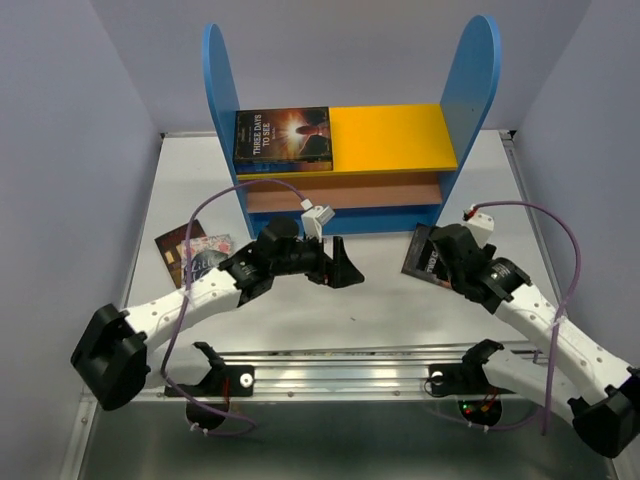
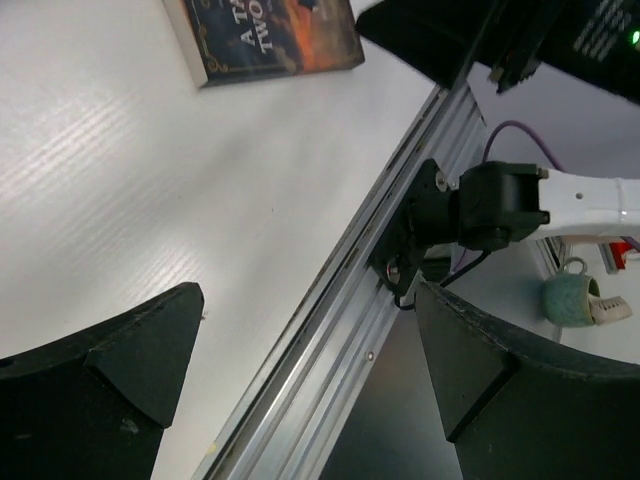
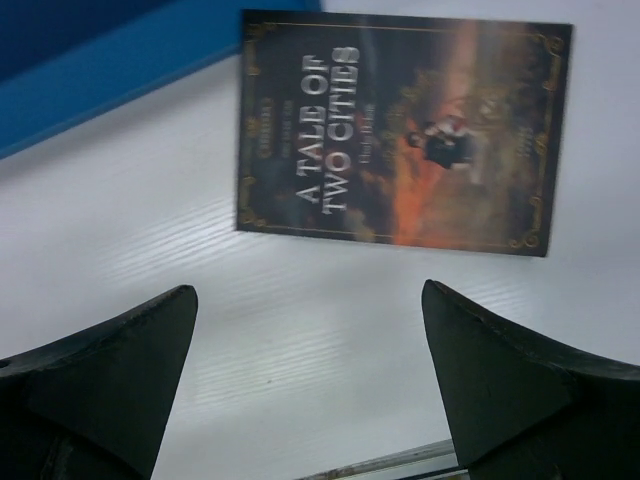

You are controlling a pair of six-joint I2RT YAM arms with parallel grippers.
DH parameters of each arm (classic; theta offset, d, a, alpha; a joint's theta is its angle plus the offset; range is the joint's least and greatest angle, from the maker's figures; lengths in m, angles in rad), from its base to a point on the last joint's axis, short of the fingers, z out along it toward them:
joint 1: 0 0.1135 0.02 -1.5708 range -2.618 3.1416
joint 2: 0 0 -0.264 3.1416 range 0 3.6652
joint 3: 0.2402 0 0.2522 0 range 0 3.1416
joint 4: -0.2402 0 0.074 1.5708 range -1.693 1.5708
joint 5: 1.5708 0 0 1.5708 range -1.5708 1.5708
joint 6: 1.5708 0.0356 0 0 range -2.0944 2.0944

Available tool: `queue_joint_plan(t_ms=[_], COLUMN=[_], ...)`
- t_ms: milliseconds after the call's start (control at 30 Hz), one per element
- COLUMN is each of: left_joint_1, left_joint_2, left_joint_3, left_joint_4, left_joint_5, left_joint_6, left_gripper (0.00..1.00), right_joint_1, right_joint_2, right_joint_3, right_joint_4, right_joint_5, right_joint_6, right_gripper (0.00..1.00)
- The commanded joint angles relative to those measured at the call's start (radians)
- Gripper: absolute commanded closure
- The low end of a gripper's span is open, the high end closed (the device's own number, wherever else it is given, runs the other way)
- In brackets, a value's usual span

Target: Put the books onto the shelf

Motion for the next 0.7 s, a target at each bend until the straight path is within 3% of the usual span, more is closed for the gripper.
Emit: queue_joint_plan(t_ms=[0,133,233,467,667], left_joint_1=[-0.045,-0.074,-0.093,-0.127,-0.134], left_joint_2=[0.114,0.246,0.328,0.440,0.451], left_joint_3=[0.013,0.081,0.116,0.150,0.136], left_joint_4=[0.204,0.209,0.218,0.223,0.226], left_joint_5=[0.046,0.058,0.084,0.101,0.087], left_joint_6=[-0.040,-0.022,-0.020,-0.019,-0.014], left_gripper=[0.01,0.01,0.01,0.01,0.01], right_joint_1=[-0.226,-0.553,-0.693,-0.932,-0.989], right_joint_2=[0.024,0.102,0.136,0.304,0.504], right_joint_3=[-0.071,-0.138,-0.112,-0.023,0.055], right_joint_4=[0.095,0.283,0.318,0.419,0.511], right_joint_5=[-0.079,-0.340,-0.339,-0.466,-0.532], right_joint_6=[0.011,-0.080,-0.124,-0.160,-0.187], right_gripper=[0.00,0.00,0.00,0.00,0.00])
